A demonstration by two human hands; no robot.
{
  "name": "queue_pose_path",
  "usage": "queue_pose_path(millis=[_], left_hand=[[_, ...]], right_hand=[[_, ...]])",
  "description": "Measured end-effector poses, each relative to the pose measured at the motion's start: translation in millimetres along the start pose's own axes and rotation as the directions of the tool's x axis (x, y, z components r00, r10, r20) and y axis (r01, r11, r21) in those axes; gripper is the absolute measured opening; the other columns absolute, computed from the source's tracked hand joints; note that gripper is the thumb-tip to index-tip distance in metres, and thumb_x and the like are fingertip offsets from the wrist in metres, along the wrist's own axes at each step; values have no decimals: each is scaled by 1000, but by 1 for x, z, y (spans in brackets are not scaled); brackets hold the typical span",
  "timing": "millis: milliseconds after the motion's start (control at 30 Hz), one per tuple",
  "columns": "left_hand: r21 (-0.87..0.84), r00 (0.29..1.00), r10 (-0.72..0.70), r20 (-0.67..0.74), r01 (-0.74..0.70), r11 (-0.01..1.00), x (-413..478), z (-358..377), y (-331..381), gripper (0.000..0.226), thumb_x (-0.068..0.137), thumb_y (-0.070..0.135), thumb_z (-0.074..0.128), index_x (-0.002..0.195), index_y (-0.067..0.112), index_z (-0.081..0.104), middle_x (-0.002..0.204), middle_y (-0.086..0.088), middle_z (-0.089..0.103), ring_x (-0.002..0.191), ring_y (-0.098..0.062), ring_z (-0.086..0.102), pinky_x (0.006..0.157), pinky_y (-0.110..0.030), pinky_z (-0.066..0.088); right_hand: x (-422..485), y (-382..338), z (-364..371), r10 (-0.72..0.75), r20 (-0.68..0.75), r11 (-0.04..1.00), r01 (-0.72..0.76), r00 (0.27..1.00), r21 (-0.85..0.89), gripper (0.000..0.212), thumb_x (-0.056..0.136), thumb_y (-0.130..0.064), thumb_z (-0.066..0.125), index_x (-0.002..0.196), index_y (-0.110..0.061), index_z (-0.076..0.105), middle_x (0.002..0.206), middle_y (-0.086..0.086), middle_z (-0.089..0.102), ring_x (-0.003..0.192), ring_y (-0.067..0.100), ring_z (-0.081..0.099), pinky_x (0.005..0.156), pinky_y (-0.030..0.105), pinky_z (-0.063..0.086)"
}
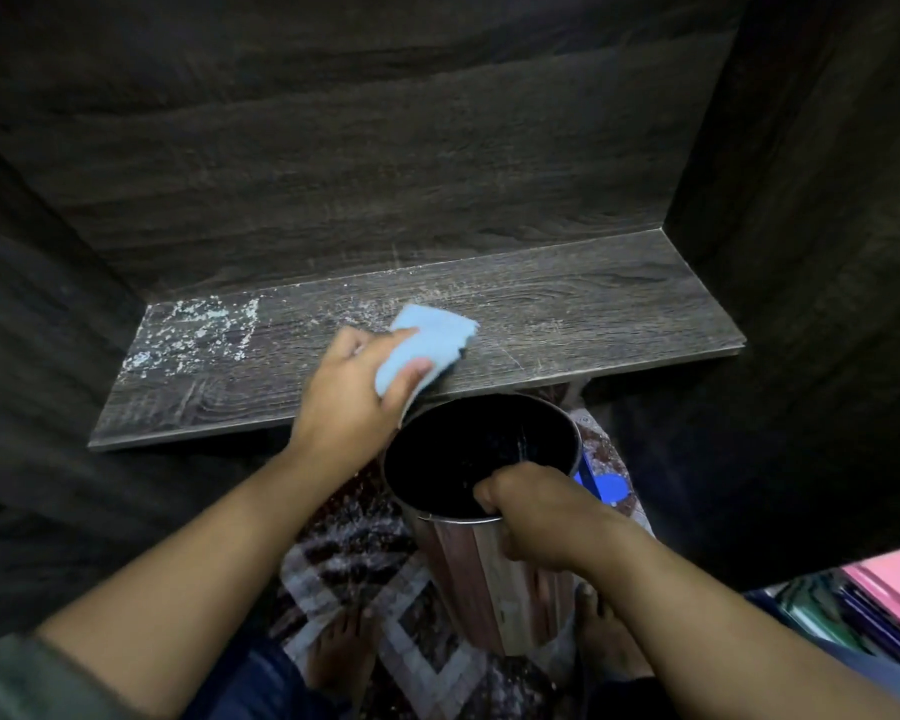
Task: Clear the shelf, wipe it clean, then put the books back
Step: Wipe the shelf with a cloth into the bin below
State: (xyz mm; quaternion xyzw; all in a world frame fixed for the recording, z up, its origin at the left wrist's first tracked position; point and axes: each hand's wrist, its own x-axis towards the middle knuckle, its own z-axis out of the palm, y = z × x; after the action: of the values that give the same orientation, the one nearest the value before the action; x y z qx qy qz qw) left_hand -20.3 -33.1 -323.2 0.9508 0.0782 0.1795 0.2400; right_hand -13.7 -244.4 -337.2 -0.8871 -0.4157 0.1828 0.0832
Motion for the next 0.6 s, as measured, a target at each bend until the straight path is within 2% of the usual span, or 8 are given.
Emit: queue_pose_path(millis=[67,100,200,233,333,467,533,600], left_hand=[[-2,995,-88,-51,88,996,-1,-6,-1,44,92,52,54,132,34,57,107,6,44,99,-13,52,90,-26,40],[10,996,-90,-15,90,996,-3,-7,-1,45,91,54,53,132,35,57,109,6,45,102,-14,53,92,-28,42],[73,976,-41,216,26,997,-13,1,5,48,89,59,53,130,36,57,110,6,47,106,-18,56,93,-34,45],[72,978,-50,201,36,997,-16,3,6,47,89,57,55,130,35,58,110,6,48,106,-19,56,92,-35,46],[44,992,-125,-6,125,991,-15,0,7,44,89,53,57,128,34,60,113,4,49,106,-22,55,90,-36,47],[105,957,-225,186,208,972,-16,-3,0,43,91,53,55,129,34,59,121,3,50,110,-23,56,91,-34,46],[78,955,-277,109,270,960,-17,-10,-6,41,91,52,56,128,34,59,115,0,49,104,-25,58,87,-32,45],[61,950,-307,-47,310,949,-12,-21,-18,41,92,46,57,129,30,60,114,-5,49,101,-29,57,89,-33,44]], right_hand=[[1,-1,0,-9,8,1000,9,1000,3,21,79,-3,57,96,-14,59,109,13,62,104,32,59,68,27,30],[1,-3,0,-13,7,1000,13,1000,-3,19,79,-4,57,93,-16,57,109,13,63,104,33,59,68,27,29],[3,-5,0,-34,-14,999,34,999,-19,20,78,-4,56,93,-16,58,107,13,63,104,33,59,68,27,29],[5,-6,1,-41,-21,999,40,999,-19,21,78,-4,55,94,-16,59,107,13,63,104,33,59,68,27,30],[9,-8,1,-55,-38,998,55,998,-3,18,77,-4,56,90,-17,57,105,12,62,102,33,59,69,28,33],[16,-10,5,-83,-48,997,83,995,0,23,75,-7,56,78,-24,42,101,10,62,100,33,59,68,29,35],[21,-13,6,-88,-44,996,89,995,2,23,76,-7,55,78,-24,40,102,9,61,100,32,59,68,28,33],[26,-17,6,-94,-31,996,94,995,-6,22,78,-7,54,79,-24,40,101,9,59,102,32,58,69,28,32]])
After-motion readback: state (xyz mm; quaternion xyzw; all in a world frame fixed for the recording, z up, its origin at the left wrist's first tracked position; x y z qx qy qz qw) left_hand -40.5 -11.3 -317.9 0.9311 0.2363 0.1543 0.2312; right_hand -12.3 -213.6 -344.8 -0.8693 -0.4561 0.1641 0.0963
